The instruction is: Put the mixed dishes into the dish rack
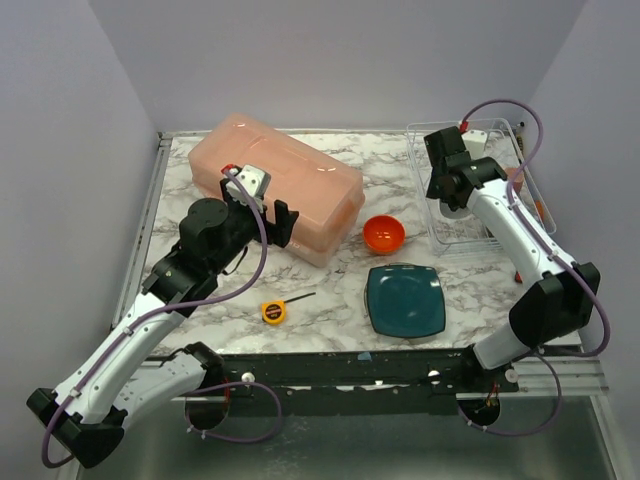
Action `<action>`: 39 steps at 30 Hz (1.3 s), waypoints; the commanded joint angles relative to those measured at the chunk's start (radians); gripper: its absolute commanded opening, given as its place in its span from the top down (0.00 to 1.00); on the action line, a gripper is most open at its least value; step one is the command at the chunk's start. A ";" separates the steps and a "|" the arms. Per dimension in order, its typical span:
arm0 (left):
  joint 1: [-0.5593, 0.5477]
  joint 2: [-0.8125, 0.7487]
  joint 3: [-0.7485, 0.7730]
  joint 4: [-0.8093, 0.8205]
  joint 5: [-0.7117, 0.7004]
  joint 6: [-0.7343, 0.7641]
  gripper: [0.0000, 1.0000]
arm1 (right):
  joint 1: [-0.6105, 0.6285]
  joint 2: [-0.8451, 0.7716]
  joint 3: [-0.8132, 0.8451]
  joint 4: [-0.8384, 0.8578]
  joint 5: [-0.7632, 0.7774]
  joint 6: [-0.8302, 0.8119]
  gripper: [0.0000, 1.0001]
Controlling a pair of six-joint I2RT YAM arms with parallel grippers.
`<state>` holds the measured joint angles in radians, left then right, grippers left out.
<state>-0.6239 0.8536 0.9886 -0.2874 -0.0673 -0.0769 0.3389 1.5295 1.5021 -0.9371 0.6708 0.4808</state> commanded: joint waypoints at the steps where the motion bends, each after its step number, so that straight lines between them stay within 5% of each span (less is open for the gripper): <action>1: -0.008 -0.010 -0.015 0.025 -0.021 0.023 0.16 | -0.037 0.033 0.000 0.008 0.082 -0.044 1.00; 14: -0.014 0.008 -0.022 0.031 -0.016 0.024 0.17 | -0.084 0.189 0.007 0.008 0.073 -0.076 1.00; 39: -0.013 0.037 -0.016 0.027 0.011 0.016 0.17 | -0.125 0.448 0.100 -0.001 0.348 -0.057 1.00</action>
<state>-0.6327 0.8856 0.9783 -0.2768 -0.0692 -0.0658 0.2207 1.9568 1.5375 -0.9371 0.8898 0.4202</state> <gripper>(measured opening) 0.834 0.738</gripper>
